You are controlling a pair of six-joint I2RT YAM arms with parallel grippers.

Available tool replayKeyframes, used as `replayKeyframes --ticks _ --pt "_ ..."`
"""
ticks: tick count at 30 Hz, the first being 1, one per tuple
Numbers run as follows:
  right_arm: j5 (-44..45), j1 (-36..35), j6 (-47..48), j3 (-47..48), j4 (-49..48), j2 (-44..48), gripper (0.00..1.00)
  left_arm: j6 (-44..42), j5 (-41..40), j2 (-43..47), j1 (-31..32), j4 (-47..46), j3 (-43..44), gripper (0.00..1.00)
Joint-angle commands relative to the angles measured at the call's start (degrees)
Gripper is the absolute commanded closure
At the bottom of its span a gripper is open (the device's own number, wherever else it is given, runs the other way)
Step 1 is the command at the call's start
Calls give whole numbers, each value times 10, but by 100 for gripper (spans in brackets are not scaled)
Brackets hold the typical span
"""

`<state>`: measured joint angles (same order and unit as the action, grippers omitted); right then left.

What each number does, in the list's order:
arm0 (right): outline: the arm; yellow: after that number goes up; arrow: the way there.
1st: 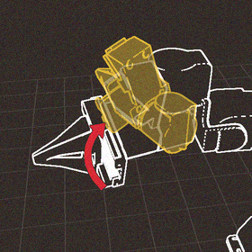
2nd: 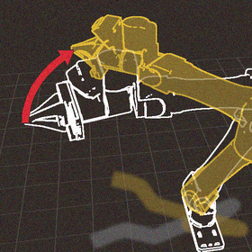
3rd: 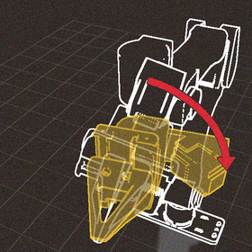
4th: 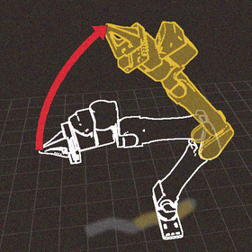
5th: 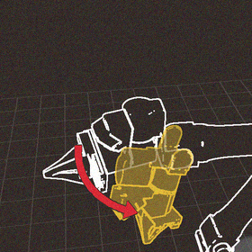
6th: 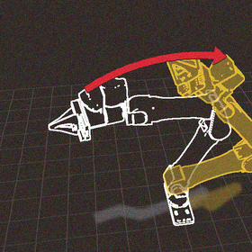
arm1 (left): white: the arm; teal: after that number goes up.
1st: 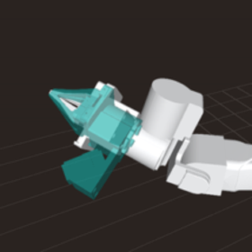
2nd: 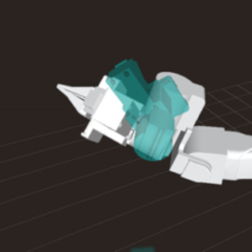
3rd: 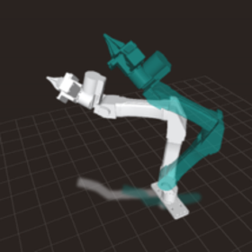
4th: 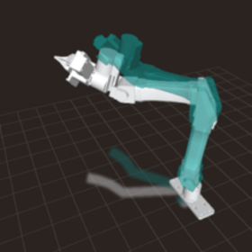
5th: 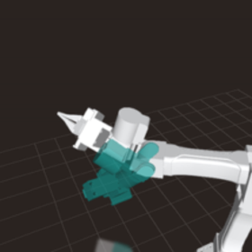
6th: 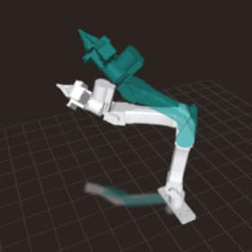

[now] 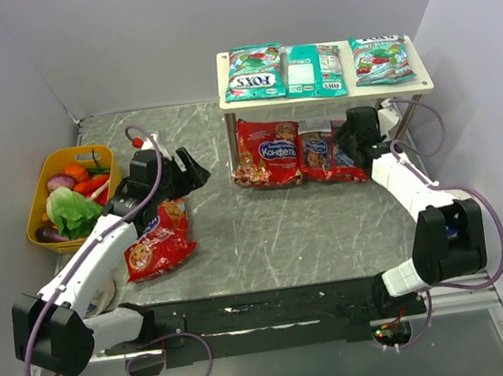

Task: Place and organize the candy bags onto the shelf

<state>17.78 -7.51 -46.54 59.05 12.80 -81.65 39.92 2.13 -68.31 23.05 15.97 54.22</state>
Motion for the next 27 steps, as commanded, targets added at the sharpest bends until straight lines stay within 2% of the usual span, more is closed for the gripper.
replayKeyframes --ticks 1,3,6,7,10,16,20,27 --pt "31 23 1 2 -4 -11 36 1 8 0 -2 -6 5 19" --pt "33 28 -7 1 -1 -21 39 -2 6 -8 -2 -4 11 19" --pt "23 30 -13 1 -8 -41 49 -3 5 -19 -2 -3 17 19" --pt "14 30 -14 6 -8 -49 56 -3 6 -22 -2 -4 18 19" --pt "0 31 -25 19 -4 -79 63 -4 5 -31 -3 -3 23 19" --pt "-31 38 -36 40 -29 -139 70 -8 3 -45 -6 0 29 19" --pt "-53 47 -31 63 -46 -181 71 -11 2 -53 -9 3 33 19" --pt "-85 50 -1 73 -94 -200 71 -11 6 -62 -16 1 37 20"
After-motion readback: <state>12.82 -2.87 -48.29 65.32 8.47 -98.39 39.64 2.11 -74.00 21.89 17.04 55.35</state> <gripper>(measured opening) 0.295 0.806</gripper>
